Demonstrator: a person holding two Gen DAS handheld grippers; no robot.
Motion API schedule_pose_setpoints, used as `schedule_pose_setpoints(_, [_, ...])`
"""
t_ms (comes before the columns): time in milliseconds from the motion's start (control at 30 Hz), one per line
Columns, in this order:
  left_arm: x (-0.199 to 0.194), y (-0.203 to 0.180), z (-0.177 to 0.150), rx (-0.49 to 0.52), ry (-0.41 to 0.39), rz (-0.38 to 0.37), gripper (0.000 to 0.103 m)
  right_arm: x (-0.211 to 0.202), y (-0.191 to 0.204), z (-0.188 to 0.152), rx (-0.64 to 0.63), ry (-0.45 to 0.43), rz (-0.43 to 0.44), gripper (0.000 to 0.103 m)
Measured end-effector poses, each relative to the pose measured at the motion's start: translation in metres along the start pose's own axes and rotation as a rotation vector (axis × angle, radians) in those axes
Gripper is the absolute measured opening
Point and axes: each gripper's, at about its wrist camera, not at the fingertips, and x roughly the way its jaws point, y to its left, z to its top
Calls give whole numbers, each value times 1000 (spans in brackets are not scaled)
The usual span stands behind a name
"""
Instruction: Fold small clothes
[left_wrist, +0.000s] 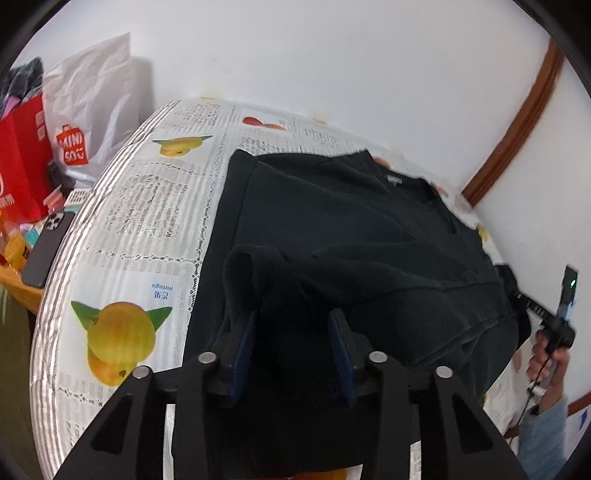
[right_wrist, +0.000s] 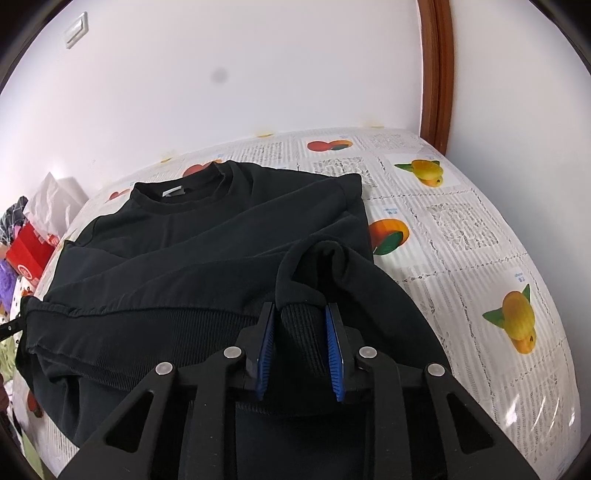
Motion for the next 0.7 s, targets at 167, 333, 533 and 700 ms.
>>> schedule_pose_setpoints(167, [8, -1, 0, -3, 4, 1, 38, -1, 0, -3, -11, 7, 4, 29])
schedule_pose_setpoints(333, [-6, -10, 1, 46, -65, 26, 11, -2, 5, -4, -33, -10, -1, 6])
schedule_pose_setpoints(533, [-42, -25, 18, 91, -231, 13, 10, -43, 4, 11, -25, -161, 77, 5])
schedule_pose_setpoints(700, [-40, -37, 41, 114, -292, 34, 10, -60, -5, 27, 28, -278, 93, 5])
